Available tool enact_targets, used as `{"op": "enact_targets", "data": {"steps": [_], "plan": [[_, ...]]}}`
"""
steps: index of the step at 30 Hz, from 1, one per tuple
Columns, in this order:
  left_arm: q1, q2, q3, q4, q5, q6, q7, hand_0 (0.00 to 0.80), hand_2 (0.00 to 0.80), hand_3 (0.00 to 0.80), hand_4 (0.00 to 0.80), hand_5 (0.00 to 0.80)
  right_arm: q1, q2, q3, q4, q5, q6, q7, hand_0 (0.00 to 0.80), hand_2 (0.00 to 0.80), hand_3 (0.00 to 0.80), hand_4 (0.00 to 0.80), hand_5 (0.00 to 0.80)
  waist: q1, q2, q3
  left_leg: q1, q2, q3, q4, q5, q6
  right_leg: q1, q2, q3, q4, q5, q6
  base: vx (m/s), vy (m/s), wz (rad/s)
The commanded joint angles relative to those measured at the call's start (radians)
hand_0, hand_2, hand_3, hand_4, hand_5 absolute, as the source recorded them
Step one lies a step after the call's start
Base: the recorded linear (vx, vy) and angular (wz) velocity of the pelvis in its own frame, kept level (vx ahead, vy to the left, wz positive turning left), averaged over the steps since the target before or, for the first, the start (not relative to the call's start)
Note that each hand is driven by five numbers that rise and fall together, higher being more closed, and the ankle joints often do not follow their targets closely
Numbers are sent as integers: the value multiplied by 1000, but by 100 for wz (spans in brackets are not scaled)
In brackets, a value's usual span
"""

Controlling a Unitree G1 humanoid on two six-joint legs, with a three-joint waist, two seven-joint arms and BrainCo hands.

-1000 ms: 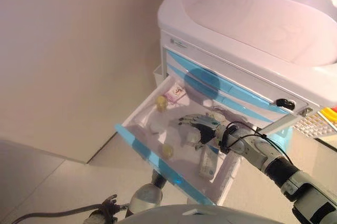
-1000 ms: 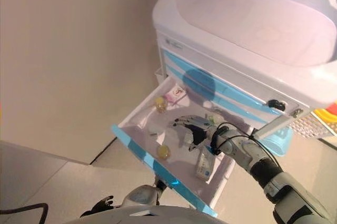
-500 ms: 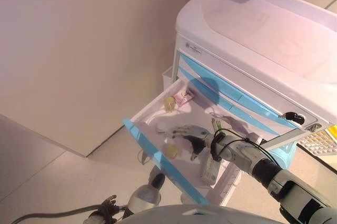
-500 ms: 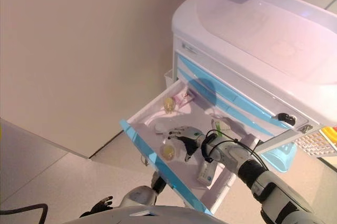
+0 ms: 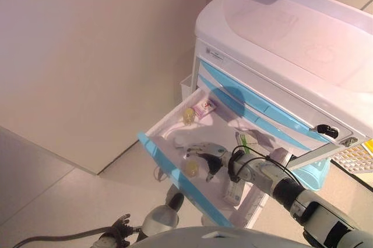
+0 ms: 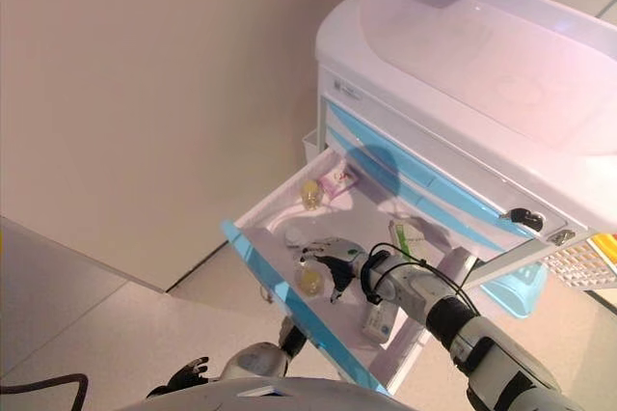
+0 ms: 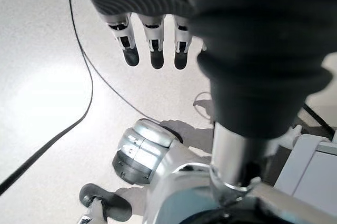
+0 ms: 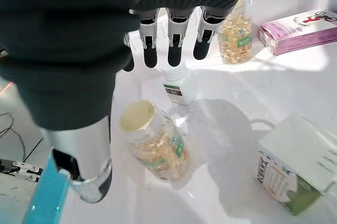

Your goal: Open the drawer and pick up the medicine

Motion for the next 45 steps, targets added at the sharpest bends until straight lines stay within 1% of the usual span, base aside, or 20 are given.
{"op": "enact_targets", "data": {"steps": [1, 14, 19, 25, 35, 45], "plan": [[-41, 1, -10, 34, 27, -27, 0, 0, 0, 0, 0, 0, -14, 16, 57, -35, 8, -12, -14, 0, 0, 0, 0, 0, 15, -20, -19, 63, -34, 35, 21, -128, 35, -92, -37, 83, 111, 15, -13, 0, 0, 0], [-36, 1, -12, 33, 37, -22, -2, 0, 0, 0, 0, 0, -6, 41, 67, -31, 10, 9, -15, 0, 0, 0, 0, 0, 26, -15, -16, 66, -41, 13, 18, -125, 36, -89, -37, 74, 107, 16, -15, 0, 0, 0], [-37, -3, -14, 40, 41, -31, 1, 0, 0, 0, 0, 0, -10, 51, 74, -12, 13, 18, -18, 0, 0, 0, 0, 0, 32, -15, -16, 67, -43, 4, 17, -124, 37, -86, -37, 68, 107, 14, -17, 6, 1, 3], [-23, -8, -31, 6, 42, -17, 7, 0, 0, 0, 0, 0, -4, 56, 68, -1, 19, 28, -27, 0, 0, 0, 0, 0, 43, -10, -14, 65, -47, -10, 16, -119, 37, -84, -38, 58, 105, 16, -15, 3, 3, 8], [-13, -11, -48, -16, 46, -13, 8, 0, 0, 0, 0, 0, -2, 68, 67, 34, 25, 39, -52, 0, 0, 0, 0, 0, 56, -5, -10, 60, -49, -24, 17, -116, 39, -84, -39, 47, 104, 18, -14, 0, 0, 1], [3, -6, -61, -42, 45, -3, 0, 0, 0, 0, 0, 0, -5, 71, 59, 65, 17, 47, -61, 0, 0, 0, 0, 0, 62, 5, -9, 60, -53, -33, 16, -111, 40, -83, -40, 42, 103, 19, -12, -1, 1, 0]]}}
